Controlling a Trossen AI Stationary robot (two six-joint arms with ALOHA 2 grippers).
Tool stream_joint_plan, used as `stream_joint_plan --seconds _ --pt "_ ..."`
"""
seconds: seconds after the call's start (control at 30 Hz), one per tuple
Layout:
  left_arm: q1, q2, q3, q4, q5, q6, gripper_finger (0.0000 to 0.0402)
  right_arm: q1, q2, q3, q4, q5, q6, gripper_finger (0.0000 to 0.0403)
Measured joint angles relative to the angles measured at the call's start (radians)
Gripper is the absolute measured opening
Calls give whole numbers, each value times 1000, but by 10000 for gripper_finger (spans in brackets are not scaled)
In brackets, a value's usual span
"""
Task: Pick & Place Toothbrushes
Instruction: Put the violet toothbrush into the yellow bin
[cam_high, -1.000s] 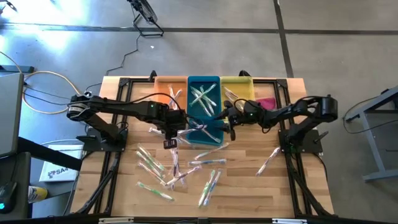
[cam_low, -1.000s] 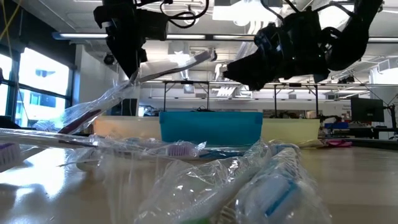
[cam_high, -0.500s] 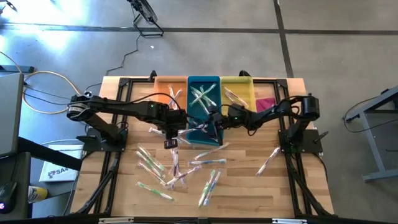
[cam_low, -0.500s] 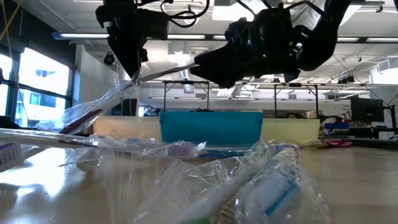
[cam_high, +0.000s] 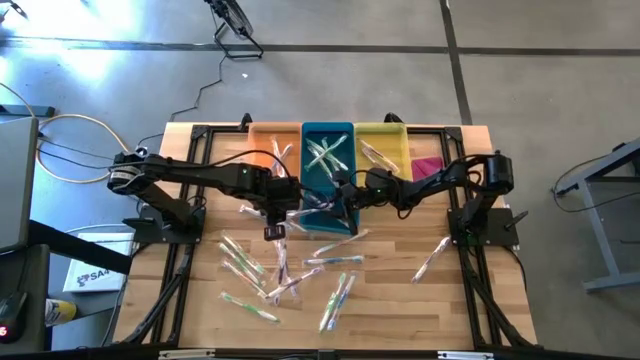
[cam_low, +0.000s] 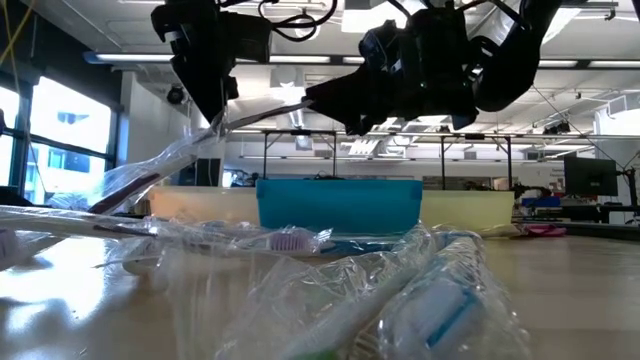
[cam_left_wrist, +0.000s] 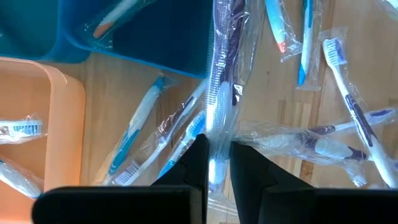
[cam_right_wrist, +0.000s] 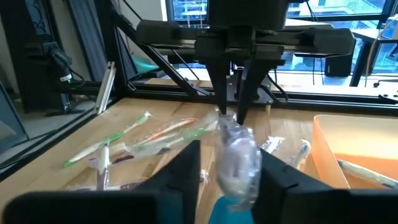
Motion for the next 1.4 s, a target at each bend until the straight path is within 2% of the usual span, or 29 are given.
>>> stream_joint_plan --seconds 0.17,0.47,0.77,1.0,1.27,1.4 --pt "0 0 0 1 0 -1 33 -1 0 0 -1 19 0 40" --pt "1 0 0 1 -2 -1 34 -1 -1 0 -12 23 0 40" --pt "1 0 0 1 -7 -4 113 -1 -2 0 -21 22 0 40" --pt "1 0 0 -52 -9 -32 160 -20 -2 -1 -43 12 4 40" --pt "1 0 0 -129 -29 -32 174 -84 -2 -1 -48 -52 67 40" --pt "1 0 0 -157 -67 -30 175 -117 -55 -2 -127 -57 66 40"
